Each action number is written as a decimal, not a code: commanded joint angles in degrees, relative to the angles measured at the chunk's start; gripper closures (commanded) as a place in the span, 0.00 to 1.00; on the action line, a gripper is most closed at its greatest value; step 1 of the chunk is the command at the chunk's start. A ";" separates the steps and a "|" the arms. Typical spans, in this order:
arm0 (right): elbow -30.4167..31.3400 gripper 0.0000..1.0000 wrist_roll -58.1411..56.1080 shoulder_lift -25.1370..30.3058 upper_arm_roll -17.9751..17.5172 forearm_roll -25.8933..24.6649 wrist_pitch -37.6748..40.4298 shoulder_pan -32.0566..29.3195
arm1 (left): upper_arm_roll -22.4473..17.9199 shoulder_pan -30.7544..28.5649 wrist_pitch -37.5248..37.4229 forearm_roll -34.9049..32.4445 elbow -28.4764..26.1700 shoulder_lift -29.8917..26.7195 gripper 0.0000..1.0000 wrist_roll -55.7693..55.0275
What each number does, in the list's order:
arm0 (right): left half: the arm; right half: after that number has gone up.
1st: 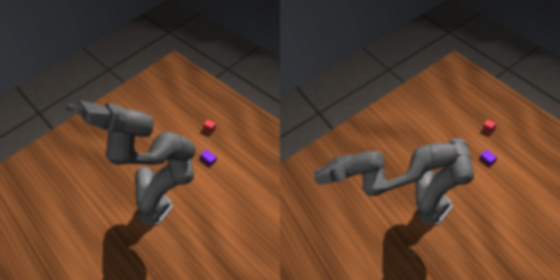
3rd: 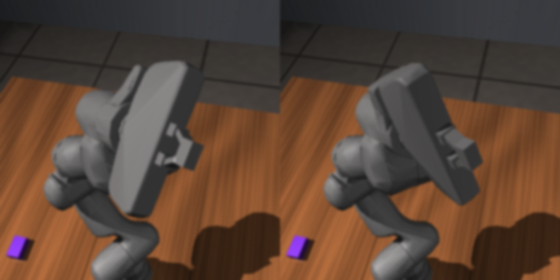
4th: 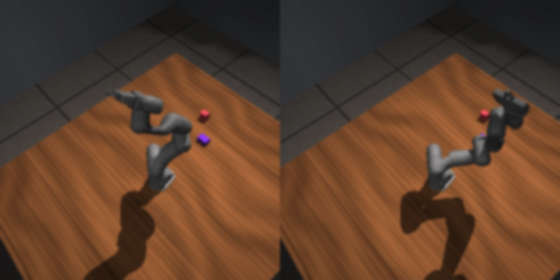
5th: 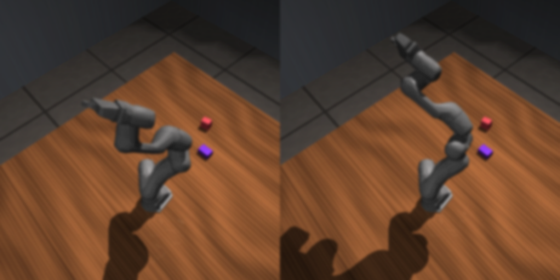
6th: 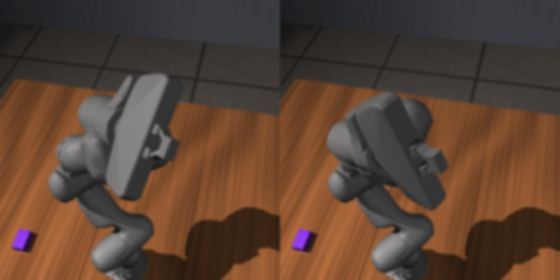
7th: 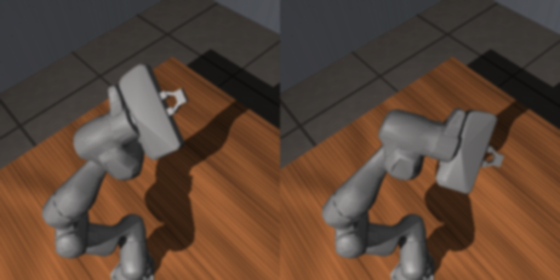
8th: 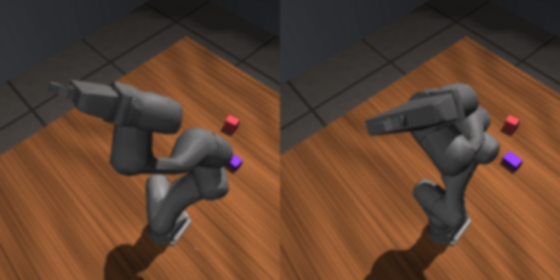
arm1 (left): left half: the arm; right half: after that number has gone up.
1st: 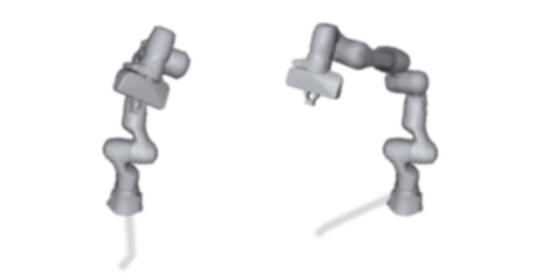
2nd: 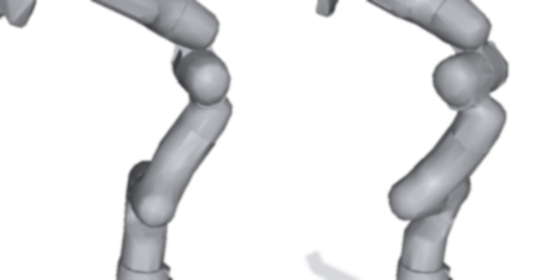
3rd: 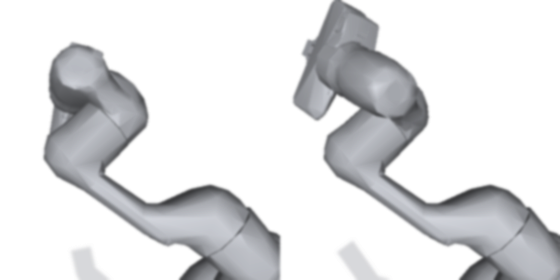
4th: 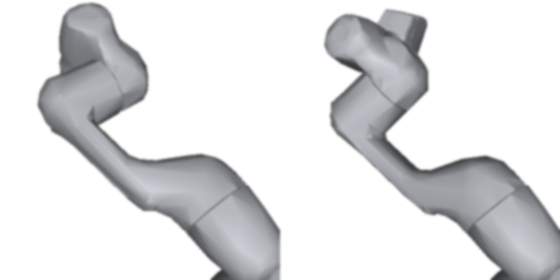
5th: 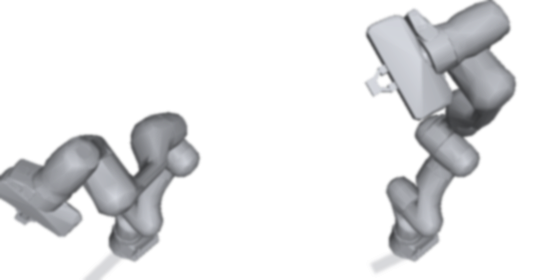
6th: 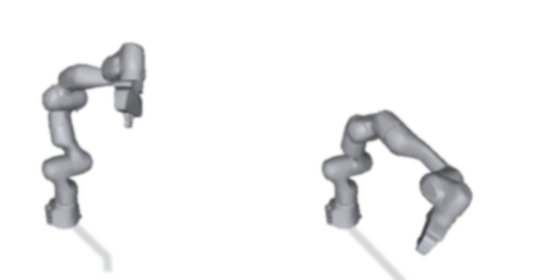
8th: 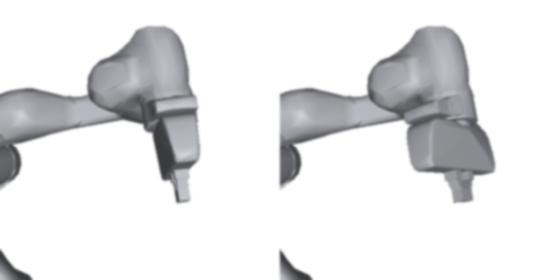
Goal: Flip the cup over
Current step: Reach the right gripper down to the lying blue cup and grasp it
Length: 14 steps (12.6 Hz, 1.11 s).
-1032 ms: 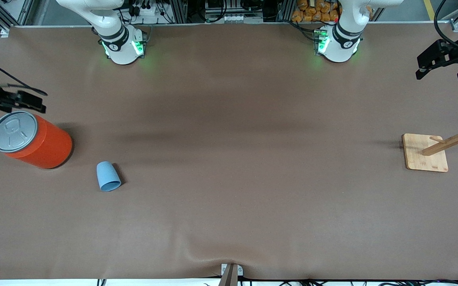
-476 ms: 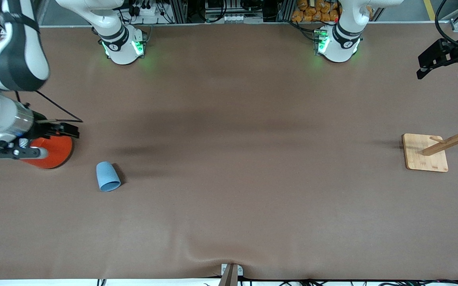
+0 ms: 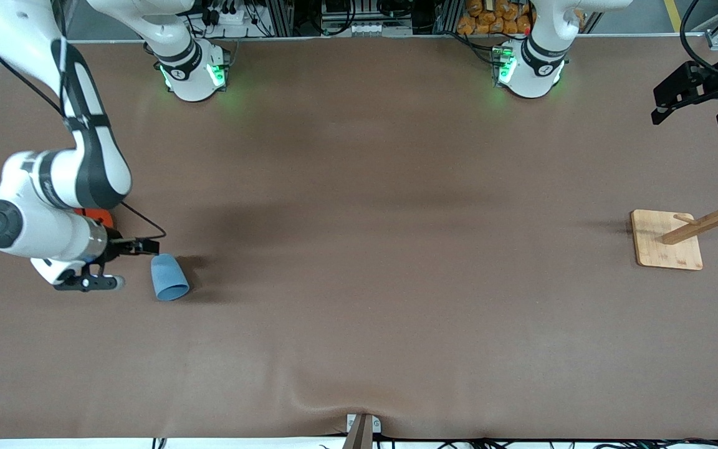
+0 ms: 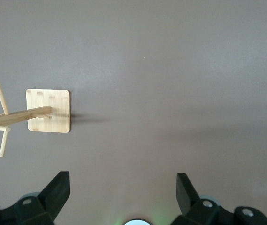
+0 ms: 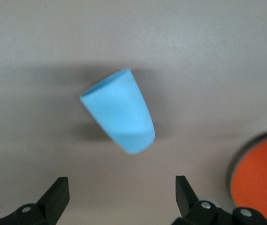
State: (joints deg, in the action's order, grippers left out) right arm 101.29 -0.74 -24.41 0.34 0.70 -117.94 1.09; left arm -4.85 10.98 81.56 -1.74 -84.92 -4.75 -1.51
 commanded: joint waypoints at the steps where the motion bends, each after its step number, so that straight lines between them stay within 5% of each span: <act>1: -0.92 0.00 -4.51 -2.83 0.01 -0.35 -4.74 0.58 | 0.28 -0.17 -0.35 0.51 0.45 0.01 0.00 0.19; 6: -0.75 0.00 -11.74 -8.89 -0.07 -0.09 -15.29 0.84 | 0.37 0.18 -0.35 0.60 0.45 0.00 0.00 0.63; 14: -0.48 0.00 -11.74 -12.59 -0.07 -0.09 -19.43 1.11 | 1.34 -0.17 -0.61 0.43 0.28 -0.35 0.00 0.10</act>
State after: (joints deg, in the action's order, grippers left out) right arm 101.22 -11.78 -36.14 0.34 0.68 -136.58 2.73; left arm -3.84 11.23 81.56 -1.74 -84.88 -4.73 -1.51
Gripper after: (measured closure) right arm 0.000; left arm 0.000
